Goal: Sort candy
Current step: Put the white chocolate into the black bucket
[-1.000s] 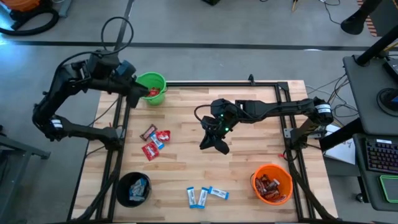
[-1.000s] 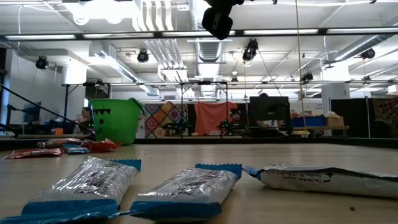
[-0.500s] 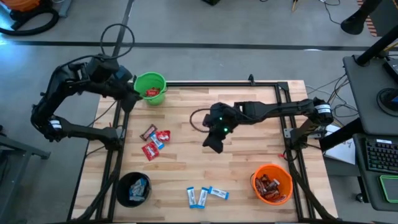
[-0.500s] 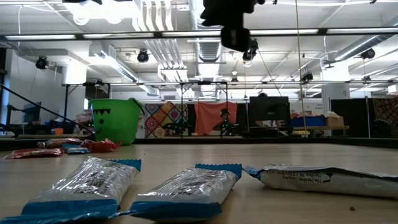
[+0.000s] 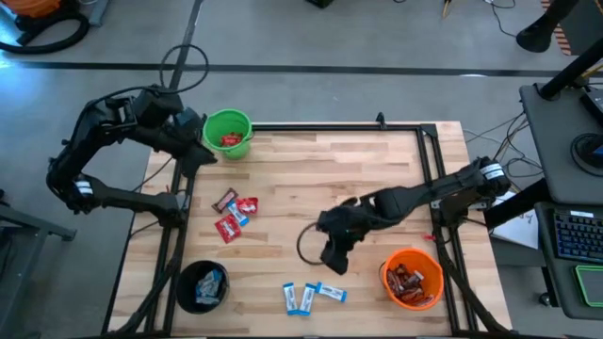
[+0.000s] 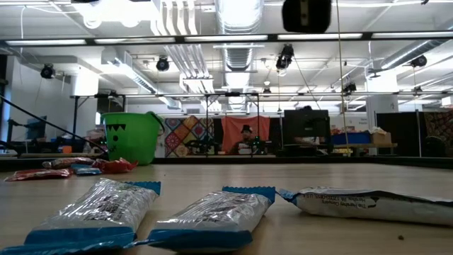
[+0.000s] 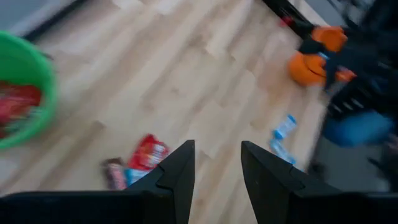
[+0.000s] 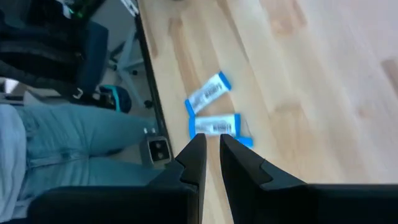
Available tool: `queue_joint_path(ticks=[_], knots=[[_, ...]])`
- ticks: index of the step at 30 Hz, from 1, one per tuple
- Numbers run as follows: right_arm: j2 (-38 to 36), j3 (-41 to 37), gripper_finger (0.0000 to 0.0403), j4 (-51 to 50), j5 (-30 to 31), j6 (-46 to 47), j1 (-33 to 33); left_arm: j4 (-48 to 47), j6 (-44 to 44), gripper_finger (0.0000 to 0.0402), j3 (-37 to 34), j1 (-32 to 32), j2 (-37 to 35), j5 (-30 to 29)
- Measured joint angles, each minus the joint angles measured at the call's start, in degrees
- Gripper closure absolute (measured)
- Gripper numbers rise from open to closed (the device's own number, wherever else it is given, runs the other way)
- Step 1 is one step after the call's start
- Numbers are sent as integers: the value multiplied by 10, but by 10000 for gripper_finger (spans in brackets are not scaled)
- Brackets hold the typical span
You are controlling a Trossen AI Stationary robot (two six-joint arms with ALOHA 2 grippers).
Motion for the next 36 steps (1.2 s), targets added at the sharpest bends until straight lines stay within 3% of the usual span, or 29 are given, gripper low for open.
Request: queue_joint_path(ticks=[2, 5, 14, 22, 28, 36], knots=[[0, 0, 364, -18, 5, 12, 15, 6, -21, 288, -4, -13, 4, 22], [0, -1, 364, -53, 12, 16, 36, 42, -82, 288, -15, -45, 10, 7], [-15, -1, 364, -115, -9, -10, 109, 194, -211, 288, -94, -197, 25, 6], [-51, -1, 364, -181, -6, -28, 154, 271, -262, 288, -134, -315, 103, 6], [-54, -1, 364, -194, -5, -48, 162, 319, -251, 288, -133, -343, 170, 8], [-54, -1, 364, -209, -5, -65, 164, 363, -272, 288, -132, -344, 204, 9]])
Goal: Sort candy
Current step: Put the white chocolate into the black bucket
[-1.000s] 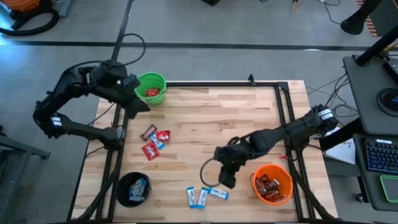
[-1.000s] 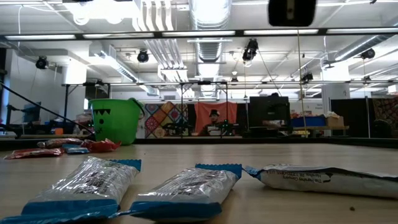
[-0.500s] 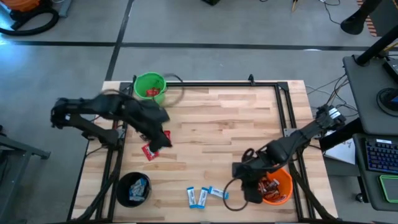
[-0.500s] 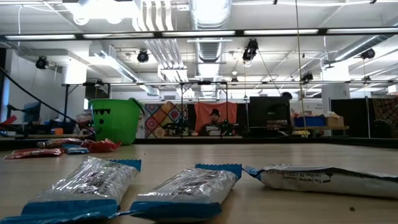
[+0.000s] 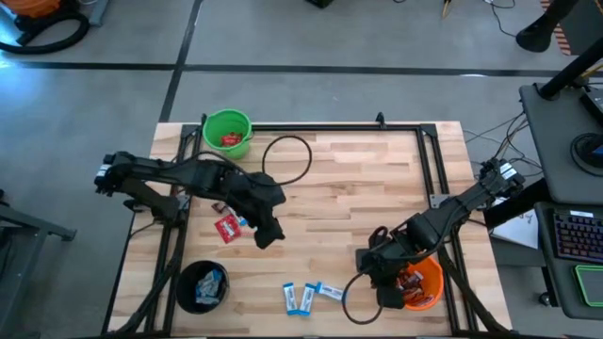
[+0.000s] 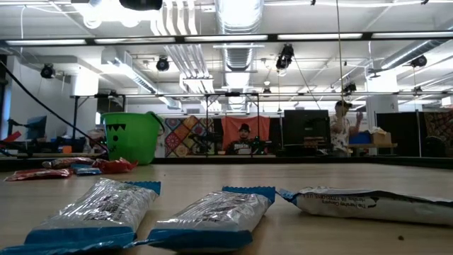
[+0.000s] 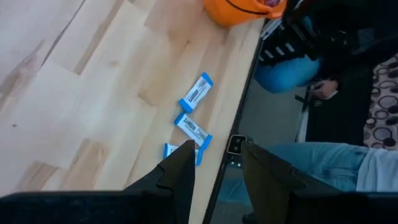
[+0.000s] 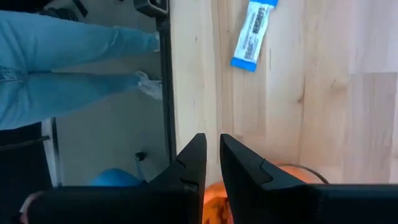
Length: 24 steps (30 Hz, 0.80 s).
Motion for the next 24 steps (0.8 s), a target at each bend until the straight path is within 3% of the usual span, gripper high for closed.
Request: queue_joint_path(ticks=[10, 16, 24], knots=[[0, 0, 364, -52, 0, -26, 1, 24, -5, 288, 0, -5, 78, 121], [0, 0, 364, -54, 14, -25, 0, 68, 5, 288, 0, -28, 116, 108], [-1, 0, 364, -71, 15, -25, 0, 67, 108, 288, 0, -66, 144, 13]])
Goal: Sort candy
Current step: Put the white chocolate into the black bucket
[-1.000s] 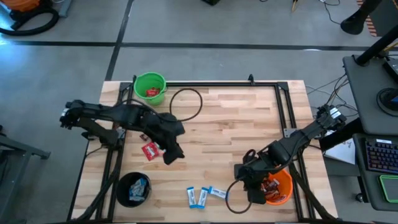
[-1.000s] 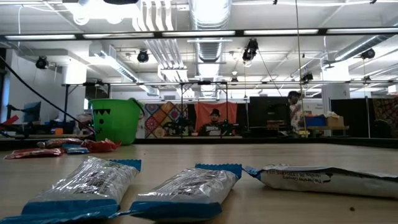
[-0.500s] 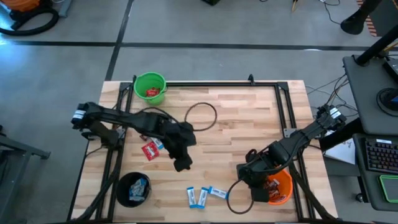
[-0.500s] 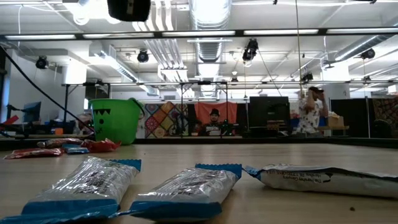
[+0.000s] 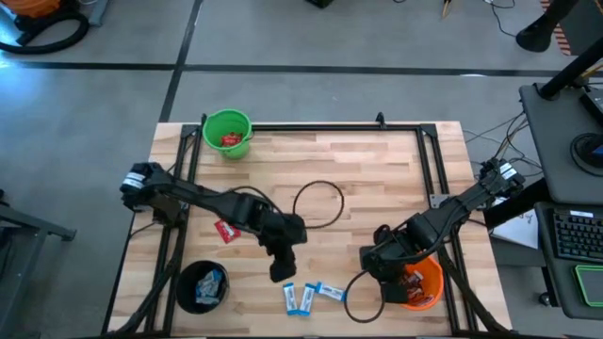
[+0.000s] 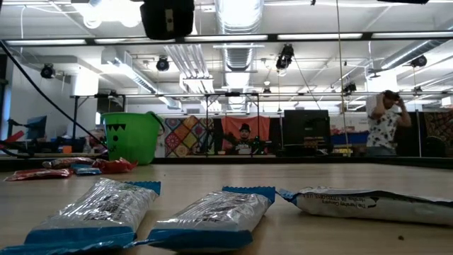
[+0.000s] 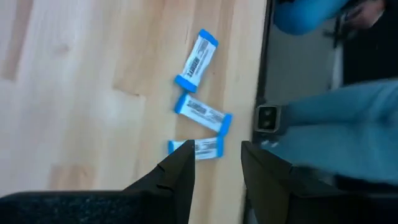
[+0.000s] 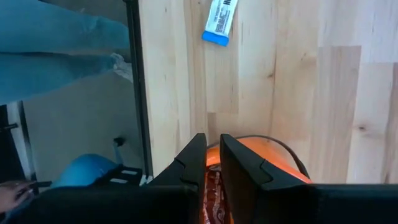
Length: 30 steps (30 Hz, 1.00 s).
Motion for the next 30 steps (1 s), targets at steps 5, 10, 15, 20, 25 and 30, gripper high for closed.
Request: queue_joint_path(ticks=[5, 10, 15, 20, 25, 30], knots=[[0, 0, 364, -9, 0, -4, 1, -38, 109, 288, 0, -31, 0, -63], [-1, 0, 364, -23, -1, 33, 4, -65, -27, 288, 0, -34, 15, -78], [-1, 0, 364, -22, -1, 81, 5, -57, -229, 288, 0, -41, 55, -89], [-1, 0, 364, -21, -1, 101, 7, 0, -319, 288, 0, -56, 104, -103], [-1, 0, 364, -22, -4, 98, 9, 45, -346, 288, 0, -69, 130, -107], [-1, 0, 364, -22, -6, 92, 9, 43, -352, 288, 0, -73, 133, -135]])
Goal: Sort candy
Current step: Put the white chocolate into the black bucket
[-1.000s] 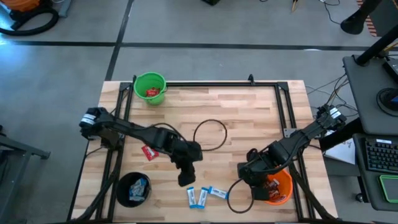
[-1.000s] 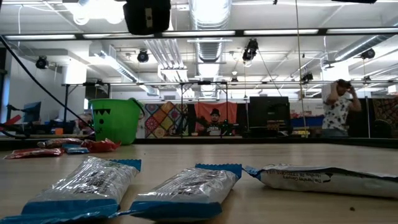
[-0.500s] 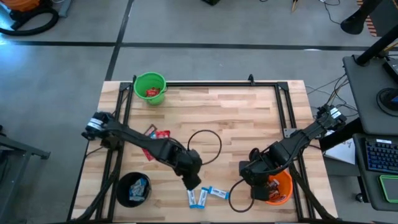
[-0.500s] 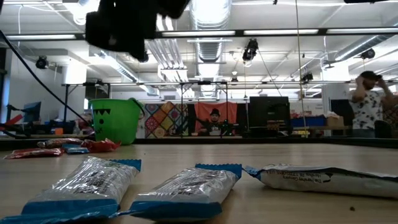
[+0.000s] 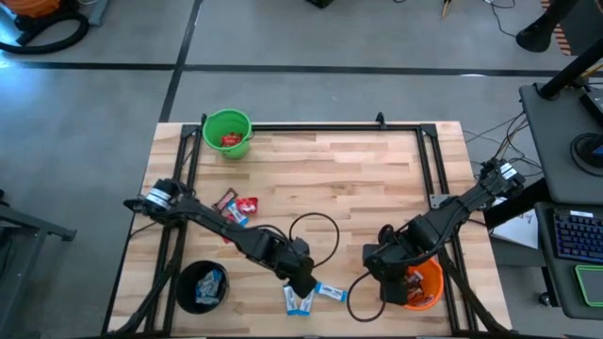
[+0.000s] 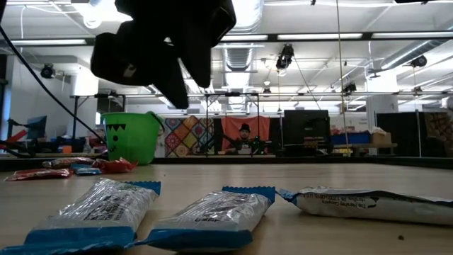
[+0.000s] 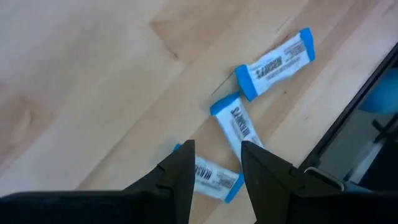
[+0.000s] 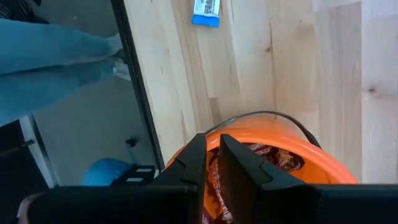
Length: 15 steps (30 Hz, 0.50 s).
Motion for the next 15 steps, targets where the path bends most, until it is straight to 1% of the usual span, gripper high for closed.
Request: queue_joint_path(ticks=[3, 5, 9, 12, 15], knots=[[0, 0, 364, -1, 0, 2, 0, 15, -1, 288, 0, 0, 1, 3], [0, 0, 364, -1, 0, 5, 0, 29, -1, 288, 0, 0, 1, 20], [0, 0, 364, -1, -8, 10, 0, 27, 0, 286, 0, -1, 1, 48], [0, 0, 364, -1, -16, 12, 0, 27, 0, 275, 0, -2, 1, 61], [0, 0, 364, -1, -17, 16, 0, 27, 1, 257, 0, -2, 1, 80]])
